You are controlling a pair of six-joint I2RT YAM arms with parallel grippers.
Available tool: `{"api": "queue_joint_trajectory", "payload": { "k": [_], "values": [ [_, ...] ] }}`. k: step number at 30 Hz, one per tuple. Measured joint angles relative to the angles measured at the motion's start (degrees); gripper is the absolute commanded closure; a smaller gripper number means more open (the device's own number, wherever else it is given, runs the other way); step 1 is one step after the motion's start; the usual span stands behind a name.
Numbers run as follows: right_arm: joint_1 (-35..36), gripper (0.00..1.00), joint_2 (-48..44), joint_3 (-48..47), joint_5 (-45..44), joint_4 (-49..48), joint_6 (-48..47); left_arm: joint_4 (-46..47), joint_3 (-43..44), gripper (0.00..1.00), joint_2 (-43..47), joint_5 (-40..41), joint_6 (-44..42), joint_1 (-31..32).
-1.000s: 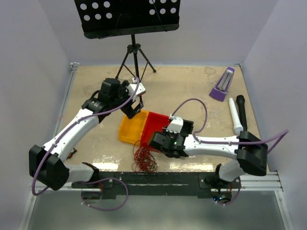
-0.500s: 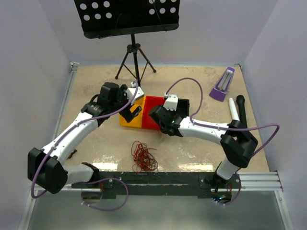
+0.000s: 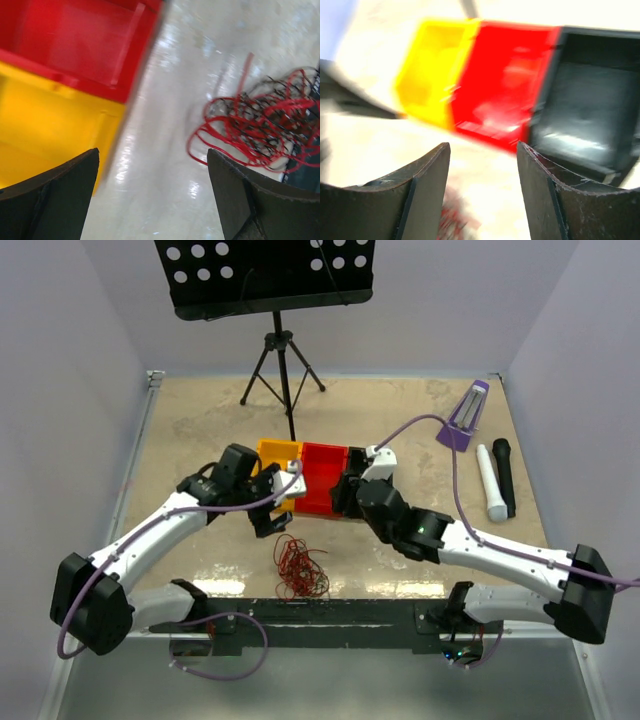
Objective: Untangle the cables
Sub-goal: Move the bin to the center of the board, then untie the cable.
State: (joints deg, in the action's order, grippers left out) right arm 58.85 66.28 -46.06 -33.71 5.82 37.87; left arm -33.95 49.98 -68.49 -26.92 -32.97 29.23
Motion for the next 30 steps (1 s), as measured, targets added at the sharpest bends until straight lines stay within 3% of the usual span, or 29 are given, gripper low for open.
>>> {"api": "queue_joint_trajectory", "payload": {
  "k": [7,20,21,30],
  "values": [
    [7.82,0.43,-1.25,4.46,6.32,-2.45,1.18,-0.85,-6.23,0.13,-1.07,-0.13,-3.45,4.61],
    [9.49,0.48,-3.72,9.99,9.92,-6.97,4.35,6.75,-6.4,0.22,-8.13,1.7,-5.77,4.61],
    [9.57,0.48,-3.72,9.99,9.92,-7.04,4.48,6.95,-6.4,0.25,-8.81,1.68,-5.79,4.59],
    [9.77,0.51,-3.69,10.14,9.92,-8.17,4.79,6.14,-5.22,0.85,-9.73,0.85,-6.64,4.63]
  ]
}}
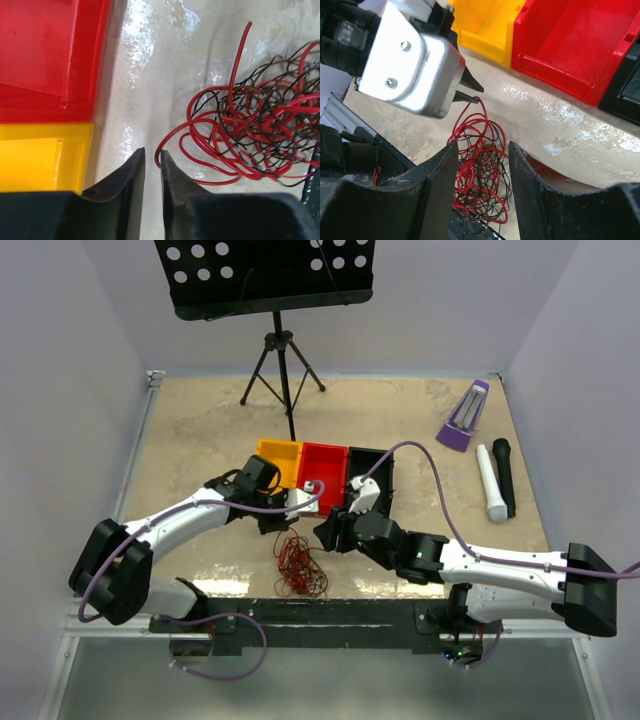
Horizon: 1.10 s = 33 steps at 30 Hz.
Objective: Untangle the cables
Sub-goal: Untie the cable.
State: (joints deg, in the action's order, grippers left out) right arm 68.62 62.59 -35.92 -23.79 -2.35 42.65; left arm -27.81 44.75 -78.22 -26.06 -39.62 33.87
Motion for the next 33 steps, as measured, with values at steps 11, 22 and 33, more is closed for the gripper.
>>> {"api": "queue_joint_trajectory", "payload": {
  "k": [11,22,33],
  "values": [
    [0.0,0.44,-0.28,0.26,0.81,-1.75,-0.94,-6.69,8.33,0.89,7.58,-1.84,2.4,0.02],
    [0.0,0.46,-1.49,0.24,2.47,-2.05,-3.1,-9.55,5.4,0.43,6.29,-3.76,3.61,0.02],
    [2.16,0.53,5.33,1.09,15.15,-7.74,-7.02,-10.71,5.03,0.42,7.13,-4.04,3.56,-0.52]
  ]
}}
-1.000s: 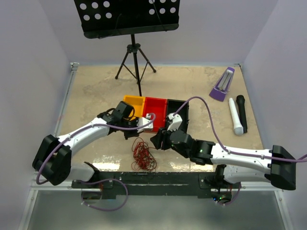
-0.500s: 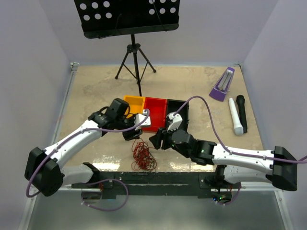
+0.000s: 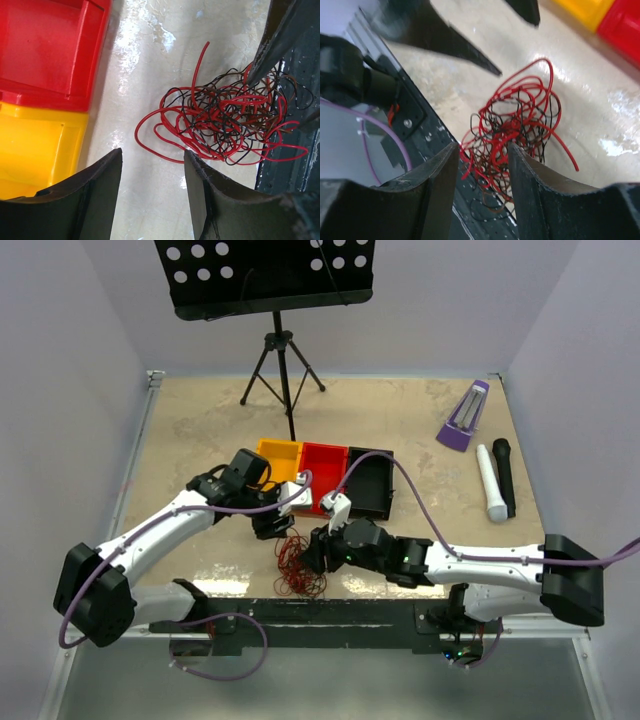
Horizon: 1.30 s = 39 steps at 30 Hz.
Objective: Untangle the cables
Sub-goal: Untie the cable.
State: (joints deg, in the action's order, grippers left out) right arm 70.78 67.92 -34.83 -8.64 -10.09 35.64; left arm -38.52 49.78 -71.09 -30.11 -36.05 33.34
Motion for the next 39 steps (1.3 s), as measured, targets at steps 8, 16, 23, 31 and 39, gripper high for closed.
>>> {"api": "queue_joint_trajectory", "payload": {
  "k": [8,16,23,31,39],
  "values": [
    [0.85,0.61,3.39,1.42,1.14,-0.76,-0.33,-0.07,0.07,0.31,1.86,-0.74,0.04,-3.02],
    [1.33,0.81,9.07,0.68,0.2,-0.48,-0.31,-0.59,3.1,0.2,2.25,-1.57,0.72,-3.72],
    [1.49,0.99,7.61,-0.42,-3.45,2.14,-0.11,-0.5,3.91,0.12,3.8,-4.42,2.25,-3.74],
    [1.55,1.0,-1.4,-2.69,-6.8,5.46,-0.11,1.46,3.56,0.1,4.39,-5.88,3.76,-3.74],
    [1.6,1.0,-3.28,-3.41,-8.41,10.16,-0.85,5.29,0.04,0.05,4.42,-10.8,8.26,-3.72]
  ]
}}
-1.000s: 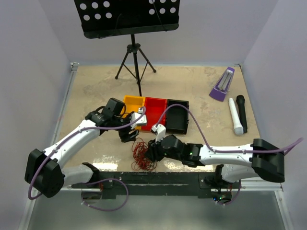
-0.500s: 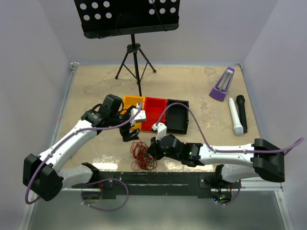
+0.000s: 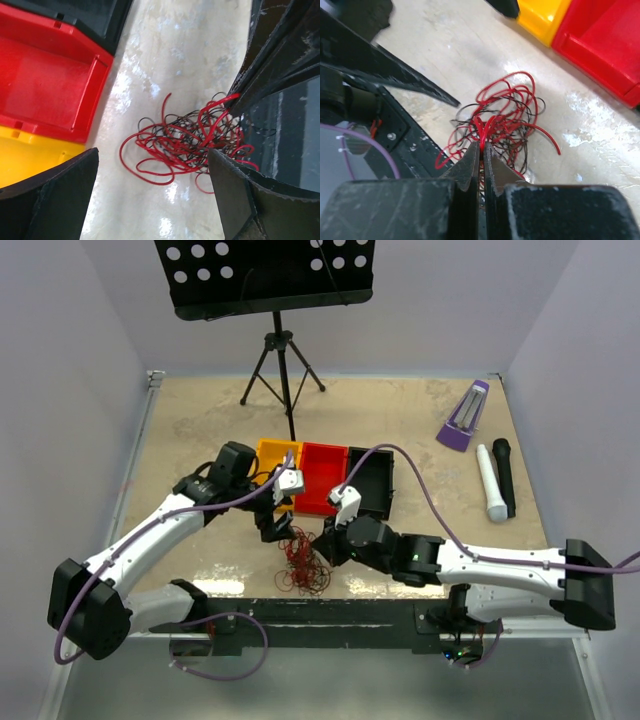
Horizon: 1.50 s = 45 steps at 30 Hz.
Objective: Untangle the cables
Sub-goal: Untie the cable.
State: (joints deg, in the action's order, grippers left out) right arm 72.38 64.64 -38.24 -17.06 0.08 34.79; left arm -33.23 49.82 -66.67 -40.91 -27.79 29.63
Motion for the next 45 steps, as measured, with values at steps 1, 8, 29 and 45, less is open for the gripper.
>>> {"api": "queue_joint_trajectory", "payload": {
  "k": [1,8,29,45],
  "values": [
    [0.0,1.0,-0.7,-0.66,-0.02,0.85,-0.31,0.44,-0.11,0.04,-0.02,-0.9,0.87,0.0],
    [0.0,1.0,-6.6,-8.0,-0.24,5.25,-1.9,2.95,-0.02,0.02,-1.22,-9.75,4.13,0.0],
    [0.0,1.0,-13.7,-24.65,0.7,11.32,-5.31,9.35,0.31,0.01,-6.32,-14.67,9.09,0.07],
    [0.0,1.0,-12.26,-31.61,1.51,11.74,-7.5,6.01,-1.46,0.0,-3.37,-9.05,6.95,-0.81]
  ]
}}
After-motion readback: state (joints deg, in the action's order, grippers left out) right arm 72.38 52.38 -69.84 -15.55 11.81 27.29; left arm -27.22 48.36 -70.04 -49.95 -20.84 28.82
